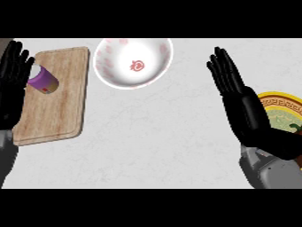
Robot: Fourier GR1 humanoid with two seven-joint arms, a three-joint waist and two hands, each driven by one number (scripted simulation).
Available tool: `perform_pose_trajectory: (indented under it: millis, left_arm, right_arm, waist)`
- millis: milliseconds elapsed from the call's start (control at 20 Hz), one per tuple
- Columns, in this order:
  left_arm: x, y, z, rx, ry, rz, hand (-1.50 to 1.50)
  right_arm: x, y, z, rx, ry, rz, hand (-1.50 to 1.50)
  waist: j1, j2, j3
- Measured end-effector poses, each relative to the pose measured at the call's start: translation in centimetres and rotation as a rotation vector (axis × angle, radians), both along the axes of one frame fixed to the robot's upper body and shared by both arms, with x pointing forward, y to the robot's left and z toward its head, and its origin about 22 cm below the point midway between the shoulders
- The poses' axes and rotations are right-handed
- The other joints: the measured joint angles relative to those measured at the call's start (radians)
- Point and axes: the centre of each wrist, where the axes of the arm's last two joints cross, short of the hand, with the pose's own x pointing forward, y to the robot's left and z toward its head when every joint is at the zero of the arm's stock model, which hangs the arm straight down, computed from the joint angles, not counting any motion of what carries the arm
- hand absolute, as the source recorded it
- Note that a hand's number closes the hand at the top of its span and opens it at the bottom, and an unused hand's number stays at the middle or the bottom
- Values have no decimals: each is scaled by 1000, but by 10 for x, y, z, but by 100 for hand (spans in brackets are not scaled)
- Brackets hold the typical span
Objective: Pick the cupcake from the plate and place it in the bowl
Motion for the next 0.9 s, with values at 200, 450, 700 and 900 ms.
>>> perform_pose_trajectory:
  millis: [200,450,700,900]
  left_arm:
    - [-5,-13,-16,8,50,-23,0]
    - [-17,-30,-46,-19,154,-59,0]
    - [-30,-47,-68,-35,202,-85,0]
    - [-26,-60,-73,-36,207,-107,0]
  right_arm:
    - [-16,-28,-25,-121,104,157,150]
    - [-28,-90,-38,-417,117,157,-150]
    - [-60,-152,-67,-192,76,74,-150]
    - [-83,-199,-62,-119,-22,45,-150]
  waist:
    - [-11,-10,-13]
    - [-43,-21,-20]
    - [-49,-20,-18]
    - [-35,-20,-20]
